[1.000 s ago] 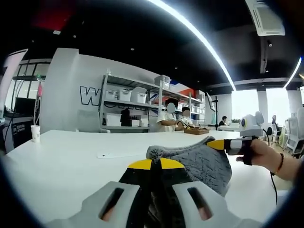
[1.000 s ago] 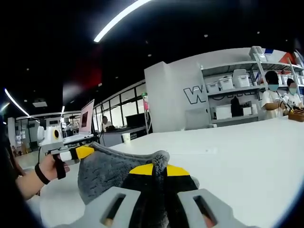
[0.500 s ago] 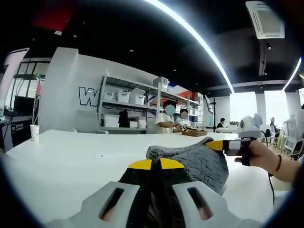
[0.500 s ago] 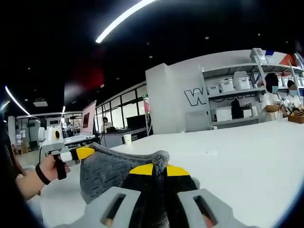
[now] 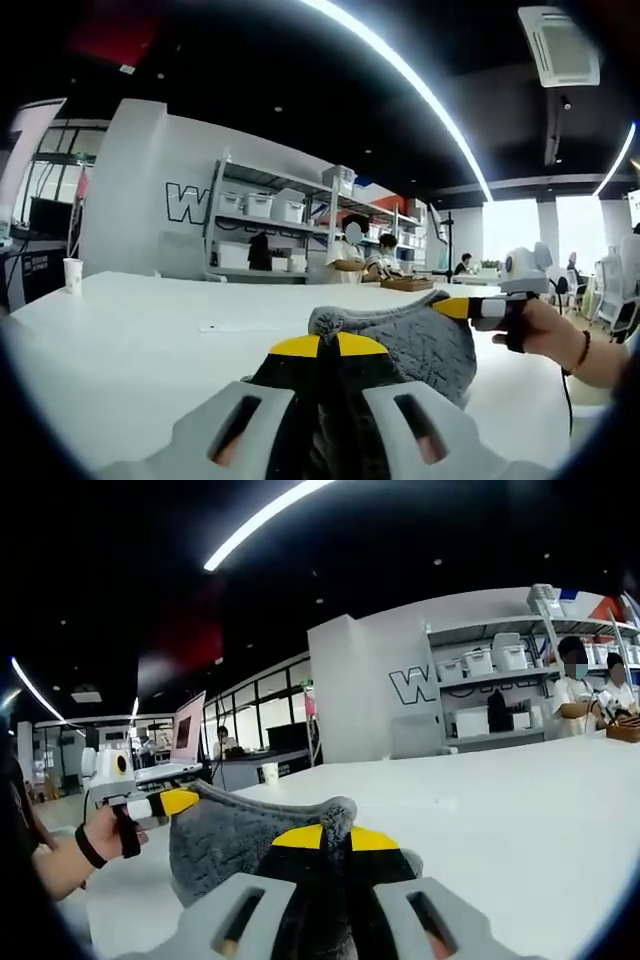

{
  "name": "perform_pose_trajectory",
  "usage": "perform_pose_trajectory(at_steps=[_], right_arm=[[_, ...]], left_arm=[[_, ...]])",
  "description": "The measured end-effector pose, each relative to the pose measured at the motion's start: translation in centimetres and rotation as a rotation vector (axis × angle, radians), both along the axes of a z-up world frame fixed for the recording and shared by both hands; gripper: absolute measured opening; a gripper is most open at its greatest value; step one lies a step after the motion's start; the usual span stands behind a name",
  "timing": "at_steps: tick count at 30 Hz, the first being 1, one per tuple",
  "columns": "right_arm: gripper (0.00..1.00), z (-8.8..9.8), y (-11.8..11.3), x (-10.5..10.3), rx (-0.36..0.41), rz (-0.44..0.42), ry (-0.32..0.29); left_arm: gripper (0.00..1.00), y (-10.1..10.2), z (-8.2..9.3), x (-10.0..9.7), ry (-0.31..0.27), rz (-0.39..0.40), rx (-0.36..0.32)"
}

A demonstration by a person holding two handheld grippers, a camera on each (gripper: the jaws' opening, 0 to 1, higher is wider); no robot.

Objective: Open the folded towel by lifting each exposed corner and separating the folded layers until the towel lies flat within the target outline without major curled edges

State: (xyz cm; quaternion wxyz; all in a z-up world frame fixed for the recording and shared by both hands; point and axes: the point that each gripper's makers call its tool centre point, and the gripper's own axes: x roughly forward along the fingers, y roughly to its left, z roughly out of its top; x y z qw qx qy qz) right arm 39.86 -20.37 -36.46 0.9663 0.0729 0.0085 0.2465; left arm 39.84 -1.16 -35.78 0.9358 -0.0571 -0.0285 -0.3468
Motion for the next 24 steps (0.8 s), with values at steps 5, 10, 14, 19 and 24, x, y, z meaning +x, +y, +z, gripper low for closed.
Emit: perform_pose_trajectory(at_steps=[5, 10, 14, 19, 24], right_arm=[[0.00, 0.3, 0.1, -0.7, -0.001, 0.009, -0.017], [0.00, 0.4, 0.1, -1.0, 0.002, 0.012, -0.021], [0.00, 0.5, 0.1, -1.2, 0.003, 0.016, -0.025], [0.00, 0.6, 0.3, -1.5, 0.002, 0.025, -0.031], [0.00, 0.5, 0.4, -1.9, 0.001, 0.026, -0.031]], left_arm=[[0.02, 0.1, 0.3, -0.6, -0.012, -0.010, -0.006], [0.02, 0.1, 0.4, -1.1, -0.016, -0.018, -0.010], [0.02, 0.1, 0.5, -1.4, -0.025, -0.019, -0.010], [0.02, 0.3, 0.5, -1.7, -0.032, -0.016, -0.010], [0.02, 0.3, 0.3, -2.0, -0.038, -0.015, -0.003]])
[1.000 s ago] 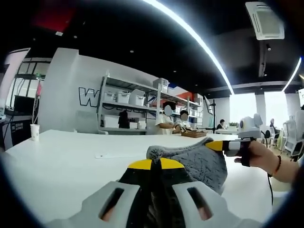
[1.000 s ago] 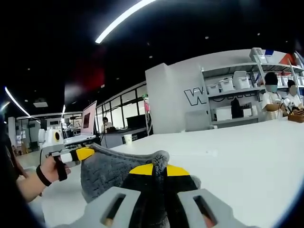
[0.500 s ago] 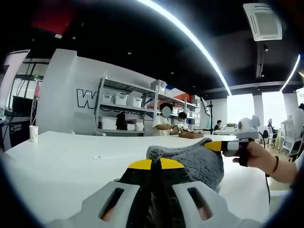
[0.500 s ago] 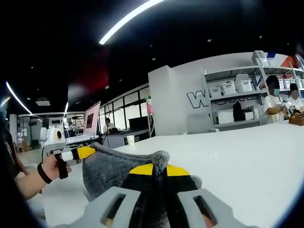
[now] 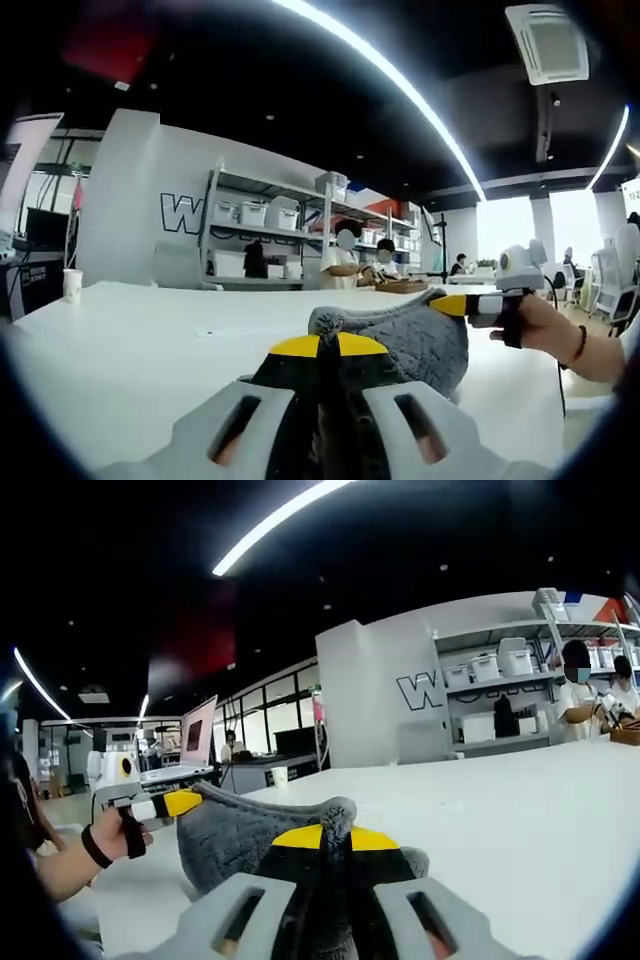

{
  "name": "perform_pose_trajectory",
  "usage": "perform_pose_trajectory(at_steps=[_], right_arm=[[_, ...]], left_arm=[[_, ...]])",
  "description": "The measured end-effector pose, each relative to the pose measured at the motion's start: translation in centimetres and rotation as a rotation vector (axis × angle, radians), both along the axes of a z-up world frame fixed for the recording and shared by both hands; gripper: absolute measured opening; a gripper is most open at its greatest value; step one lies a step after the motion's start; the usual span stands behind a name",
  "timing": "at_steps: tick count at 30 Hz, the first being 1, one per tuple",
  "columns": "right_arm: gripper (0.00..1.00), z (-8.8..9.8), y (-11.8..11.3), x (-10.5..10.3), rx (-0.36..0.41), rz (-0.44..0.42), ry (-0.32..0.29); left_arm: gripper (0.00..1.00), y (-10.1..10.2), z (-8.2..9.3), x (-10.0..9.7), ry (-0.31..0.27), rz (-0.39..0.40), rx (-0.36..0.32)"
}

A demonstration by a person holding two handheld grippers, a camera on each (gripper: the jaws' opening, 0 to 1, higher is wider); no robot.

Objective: Open the folded towel by lifting each exposed corner and separating the folded layers until the towel lies flat within the target outline without major curled edges

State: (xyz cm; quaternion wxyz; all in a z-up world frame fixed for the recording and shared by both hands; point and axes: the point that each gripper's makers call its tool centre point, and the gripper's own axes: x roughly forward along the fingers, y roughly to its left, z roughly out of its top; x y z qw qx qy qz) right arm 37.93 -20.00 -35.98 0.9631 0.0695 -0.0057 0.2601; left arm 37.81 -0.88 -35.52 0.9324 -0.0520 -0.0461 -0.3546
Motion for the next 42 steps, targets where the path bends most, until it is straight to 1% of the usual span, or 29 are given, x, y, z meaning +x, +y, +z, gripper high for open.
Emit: perform_pose_trajectory(at_steps=[1, 2, 5, 15, 17, 19, 22, 23, 30, 36, 38, 42], right_arm=[[0.00, -0.1, 0.0, -0.1, 0.000, 0.001, 0.000], [0.00, -0.2, -0.2, -0.3, 0.012, 0.006, 0.002], [0.00, -0.2, -0.1, -0.5, 0.016, 0.010, 0.004], [0.00, -0.3, 0.1, -1.4, 0.019, 0.024, -0.005], [0.00, -0.4, 0.2, -1.4, 0.027, 0.032, 0.003], [0.00, -0.3, 0.2, -1.5, 0.026, 0.032, -0.001], [0.00, -0.3, 0.3, -1.6, 0.018, 0.032, -0.001], [0.00, -0.3, 0.4, -1.8, 0.006, 0.039, -0.004], [0.00, -0.3, 0.5, -2.6, 0.022, 0.061, -0.008], [0.00, -0.2, 0.6, -3.0, 0.026, 0.091, -0.007], [0.00, -0.2, 0.8, -3.5, 0.003, 0.096, -0.020], [0.00, -0.1, 0.7, -4.0, 0.006, 0.103, -0.020]], left_arm=[[0.02, 0.0, 0.0, -0.1, 0.005, -0.006, -0.010], [0.02, 0.1, 0.3, -0.5, 0.005, -0.021, -0.037], [0.02, -0.1, 0.2, -0.8, -0.004, -0.016, -0.012], [0.02, 0.1, 0.2, -1.8, -0.007, -0.026, -0.019], [0.02, 0.1, 0.0, -1.9, -0.008, -0.023, -0.007], [0.02, 0.2, 0.0, -2.0, -0.005, -0.027, -0.018], [0.02, 0.2, -0.1, -2.1, -0.004, -0.028, -0.015], [0.02, 0.3, -0.2, -2.2, -0.004, -0.026, -0.016], [0.02, 0.6, -0.4, -2.3, 0.002, -0.028, -0.035], [0.02, 0.7, -0.5, -2.9, 0.001, -0.039, -0.043], [0.02, 0.7, -0.6, -3.1, -0.001, -0.039, -0.039], [0.02, 0.7, -0.5, -3.6, -0.004, -0.044, -0.045]])
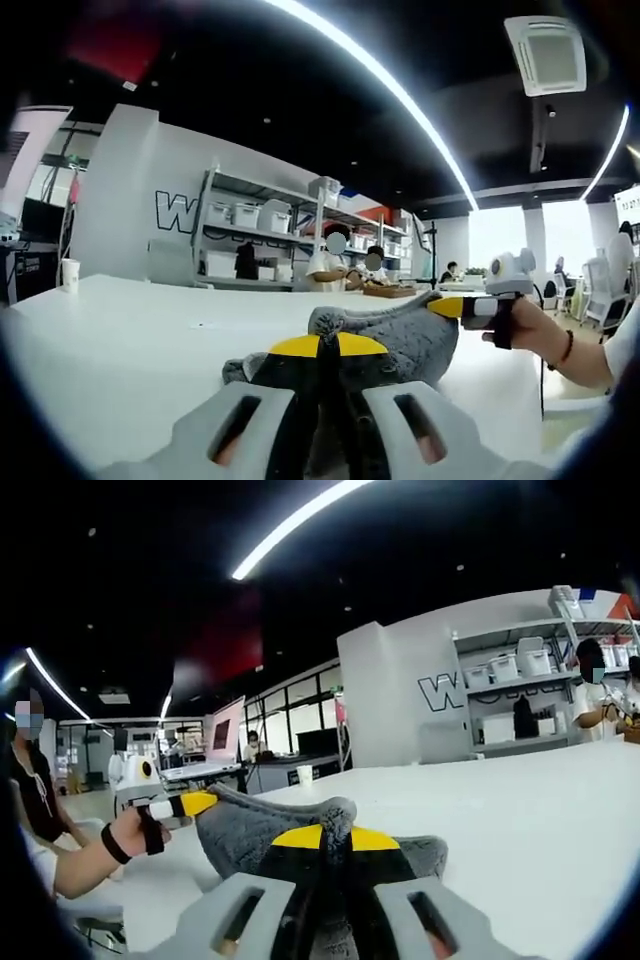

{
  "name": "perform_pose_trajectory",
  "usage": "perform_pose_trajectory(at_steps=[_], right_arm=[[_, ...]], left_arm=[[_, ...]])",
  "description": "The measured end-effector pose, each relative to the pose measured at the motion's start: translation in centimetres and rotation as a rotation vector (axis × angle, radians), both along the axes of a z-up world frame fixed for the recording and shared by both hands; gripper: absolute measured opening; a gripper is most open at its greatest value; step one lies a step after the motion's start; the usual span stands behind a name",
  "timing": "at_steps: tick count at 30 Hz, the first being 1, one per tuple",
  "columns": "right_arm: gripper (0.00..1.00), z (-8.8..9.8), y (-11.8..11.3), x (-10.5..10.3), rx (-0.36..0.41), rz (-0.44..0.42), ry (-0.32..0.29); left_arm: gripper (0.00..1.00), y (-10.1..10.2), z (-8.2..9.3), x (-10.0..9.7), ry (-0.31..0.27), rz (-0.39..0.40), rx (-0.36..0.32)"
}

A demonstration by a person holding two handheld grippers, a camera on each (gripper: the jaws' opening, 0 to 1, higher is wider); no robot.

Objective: Open the folded towel by lifting each exposed corner and separating the folded layers until the towel lies flat within the target outline without major curled edges

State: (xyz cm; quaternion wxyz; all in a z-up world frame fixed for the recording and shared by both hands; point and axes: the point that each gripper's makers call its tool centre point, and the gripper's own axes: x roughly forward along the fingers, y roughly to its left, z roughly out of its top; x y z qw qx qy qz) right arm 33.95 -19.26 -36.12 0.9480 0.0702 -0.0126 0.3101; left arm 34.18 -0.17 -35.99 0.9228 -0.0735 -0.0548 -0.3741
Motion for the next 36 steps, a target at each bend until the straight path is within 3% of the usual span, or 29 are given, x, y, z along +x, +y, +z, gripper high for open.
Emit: perform_pose_trajectory(at_steps=[17, 25, 27, 29, 36], right_arm=[[0.00, -0.1, 0.3, -1.8, 0.005, 0.033, -0.011], [0.00, -0.7, 0.3, -2.4, 0.012, 0.047, 0.001], [0.00, -0.7, 0.3, -2.6, 0.012, 0.051, 0.000], [0.00, -0.8, 0.3, -2.8, 0.005, 0.052, -0.004], [0.00, -1.0, -0.1, -2.9, -0.007, 0.045, -0.010]], left_arm=[[0.02, 0.1, 0.0, -2.2, -0.029, -0.035, 0.013], [0.02, 0.2, -1.1, -2.8, -0.013, -0.058, 0.010], [0.02, 0.3, -1.1, -3.0, 0.006, -0.072, -0.024], [0.03, 0.3, -1.4, -3.3, -0.013, -0.067, 0.015], [0.03, -0.2, -1.5, -4.0, -0.018, -0.087, 0.015]])
